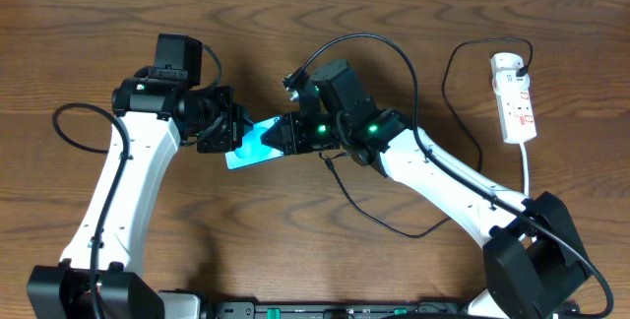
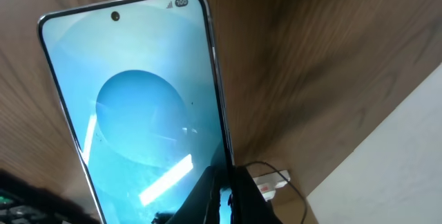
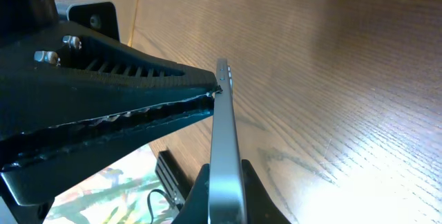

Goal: Plug charger to phone and switch on socket
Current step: 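Open the left gripper and pull it back, leaving phone in right gripper, then lift the phone with the right gripper and rotate it toward the left gripper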

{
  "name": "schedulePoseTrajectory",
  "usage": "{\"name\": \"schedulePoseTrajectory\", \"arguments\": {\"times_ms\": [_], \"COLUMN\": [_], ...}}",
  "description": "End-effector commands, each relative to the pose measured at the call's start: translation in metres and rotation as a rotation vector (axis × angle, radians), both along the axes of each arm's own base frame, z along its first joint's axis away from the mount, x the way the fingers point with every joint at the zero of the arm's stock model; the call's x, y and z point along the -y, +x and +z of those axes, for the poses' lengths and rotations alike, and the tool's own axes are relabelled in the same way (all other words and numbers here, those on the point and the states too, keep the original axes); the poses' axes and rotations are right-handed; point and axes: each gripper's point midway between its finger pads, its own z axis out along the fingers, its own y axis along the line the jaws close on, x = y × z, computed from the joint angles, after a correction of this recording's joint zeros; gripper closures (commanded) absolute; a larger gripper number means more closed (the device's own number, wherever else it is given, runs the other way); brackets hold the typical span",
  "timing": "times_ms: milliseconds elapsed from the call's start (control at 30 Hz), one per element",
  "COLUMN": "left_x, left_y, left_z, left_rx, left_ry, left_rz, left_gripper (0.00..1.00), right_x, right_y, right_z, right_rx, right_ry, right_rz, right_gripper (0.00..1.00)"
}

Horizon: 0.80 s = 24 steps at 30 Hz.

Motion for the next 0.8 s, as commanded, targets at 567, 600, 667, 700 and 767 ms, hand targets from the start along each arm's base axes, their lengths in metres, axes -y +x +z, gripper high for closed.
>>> {"name": "schedulePoseTrajectory", "arguments": {"times_ms": [567, 600, 667, 700, 767], "left_x": [-0.016, -0.017, -0.019, -0.02, -0.021], "left_y": [0.041, 0.044, 0.048, 0.049, 0.05], "left_z": [0.041, 0.044, 0.051, 0.054, 0.059], "left_rx": [0.47, 0.503, 0.56, 0.577, 0.617], "left_ry": [-0.082, -0.086, -0.098, -0.105, -0.124], "left_rz": [-0.36, -0.375, -0.401, -0.409, -0.425], "left_gripper": [0.1, 0.1, 0.09, 0.09, 0.09], "right_x": [0.077, 0.081, 0.086, 0.089, 0.092], "right_y": [0.072, 0.075, 0.081, 0.084, 0.09], "right_z": [0.008, 0.011, 0.018, 0.022, 0.035], "right_rx": [-0.043, -0.06, -0.099, -0.118, -0.143], "right_ry": [0.026, 0.045, 0.089, 0.117, 0.182], "right_rz": [-0.21, -0.221, -0.242, -0.253, -0.262], "right_gripper": [0.99, 0.99, 0.99, 0.99, 0.99]}}
